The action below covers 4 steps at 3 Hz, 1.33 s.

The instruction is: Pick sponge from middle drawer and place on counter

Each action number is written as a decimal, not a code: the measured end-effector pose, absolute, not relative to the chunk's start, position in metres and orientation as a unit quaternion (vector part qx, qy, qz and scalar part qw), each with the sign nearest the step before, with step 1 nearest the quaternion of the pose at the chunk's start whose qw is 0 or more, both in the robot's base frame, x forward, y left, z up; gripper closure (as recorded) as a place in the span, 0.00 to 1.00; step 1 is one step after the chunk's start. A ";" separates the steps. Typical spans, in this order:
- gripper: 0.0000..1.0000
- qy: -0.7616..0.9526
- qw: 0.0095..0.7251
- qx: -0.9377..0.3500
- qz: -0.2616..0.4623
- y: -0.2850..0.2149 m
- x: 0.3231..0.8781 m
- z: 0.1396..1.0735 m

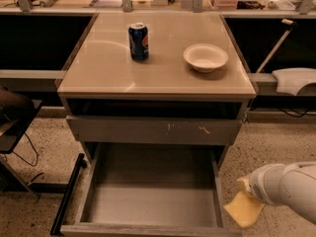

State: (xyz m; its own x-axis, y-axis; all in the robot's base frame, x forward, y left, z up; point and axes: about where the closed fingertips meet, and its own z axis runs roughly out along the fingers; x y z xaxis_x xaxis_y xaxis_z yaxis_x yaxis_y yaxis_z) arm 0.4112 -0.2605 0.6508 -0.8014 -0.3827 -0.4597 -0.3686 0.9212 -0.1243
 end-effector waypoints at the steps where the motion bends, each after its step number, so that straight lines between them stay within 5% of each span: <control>1: 1.00 0.949 0.245 -0.199 -0.014 -0.260 0.411 0.650; 3: 1.00 0.907 0.337 -0.253 -0.015 -0.228 0.458 0.801; 4: 1.00 0.891 0.355 -0.273 -0.079 -0.224 0.467 0.918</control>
Offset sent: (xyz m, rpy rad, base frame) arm 0.0901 0.0564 0.1927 0.1048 -0.2947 0.2065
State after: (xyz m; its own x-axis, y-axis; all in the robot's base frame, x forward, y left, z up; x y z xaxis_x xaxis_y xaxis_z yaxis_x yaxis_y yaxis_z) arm 0.4668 -0.2240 0.9185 -0.5986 -0.5432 -0.5887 -0.4308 0.8379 -0.3351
